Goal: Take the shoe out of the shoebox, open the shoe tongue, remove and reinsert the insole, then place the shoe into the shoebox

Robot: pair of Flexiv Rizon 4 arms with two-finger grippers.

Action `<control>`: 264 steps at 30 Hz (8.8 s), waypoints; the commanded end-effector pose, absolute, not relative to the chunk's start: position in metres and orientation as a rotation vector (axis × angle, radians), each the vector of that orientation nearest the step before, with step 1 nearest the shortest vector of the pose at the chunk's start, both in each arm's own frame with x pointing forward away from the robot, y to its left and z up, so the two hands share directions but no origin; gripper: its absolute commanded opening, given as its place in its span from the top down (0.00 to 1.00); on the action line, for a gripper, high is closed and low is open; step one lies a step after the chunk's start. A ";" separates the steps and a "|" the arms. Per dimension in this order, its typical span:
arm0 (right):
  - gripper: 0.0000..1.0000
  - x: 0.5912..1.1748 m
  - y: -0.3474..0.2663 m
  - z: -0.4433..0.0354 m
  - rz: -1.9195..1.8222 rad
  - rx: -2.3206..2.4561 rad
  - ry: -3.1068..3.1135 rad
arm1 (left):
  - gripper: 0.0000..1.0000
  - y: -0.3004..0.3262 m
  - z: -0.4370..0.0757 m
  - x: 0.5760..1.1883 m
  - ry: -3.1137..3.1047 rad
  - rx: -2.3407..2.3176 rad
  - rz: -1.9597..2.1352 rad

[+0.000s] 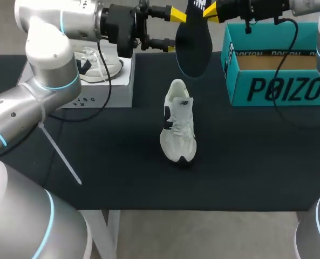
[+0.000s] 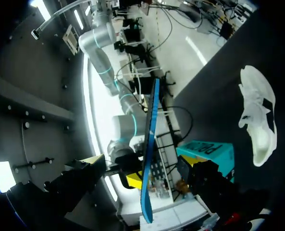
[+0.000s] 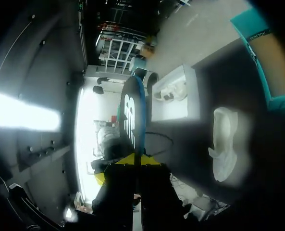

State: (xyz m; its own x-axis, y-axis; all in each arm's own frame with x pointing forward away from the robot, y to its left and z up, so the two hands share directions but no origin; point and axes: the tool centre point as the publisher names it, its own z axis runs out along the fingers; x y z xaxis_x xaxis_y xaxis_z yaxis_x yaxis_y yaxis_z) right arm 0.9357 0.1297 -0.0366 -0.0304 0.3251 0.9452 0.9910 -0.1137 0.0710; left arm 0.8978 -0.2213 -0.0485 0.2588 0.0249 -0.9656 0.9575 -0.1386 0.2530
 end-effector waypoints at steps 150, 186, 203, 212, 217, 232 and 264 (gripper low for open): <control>0.00 0.885 0.098 -0.059 -1.259 -1.598 -1.317 | 1.00 -0.250 -0.086 0.995 2.678 -0.140 -2.624; 0.00 0.887 0.107 -0.057 -1.245 -1.567 -1.343 | 1.00 -0.256 -0.081 0.998 2.945 -0.909 -2.671; 0.00 0.880 0.110 -0.051 -1.237 -1.550 -1.391 | 1.00 -0.256 -0.090 0.992 3.101 -1.666 -2.344; 0.00 0.876 0.110 -0.040 -1.154 -1.591 -1.655 | 1.00 -0.256 -0.092 0.992 3.074 -1.738 -2.375; 0.00 0.879 0.110 -0.027 -1.036 -1.627 -1.863 | 1.00 -0.255 -0.095 0.991 2.942 -1.999 -2.411; 0.00 0.905 0.111 0.002 -0.702 -1.999 -2.324 | 1.00 -0.265 -0.094 0.973 2.806 -2.229 -2.314; 0.00 0.915 0.138 -0.019 0.047 -2.367 -2.210 | 1.00 -0.272 -0.101 0.978 2.831 -2.329 -2.316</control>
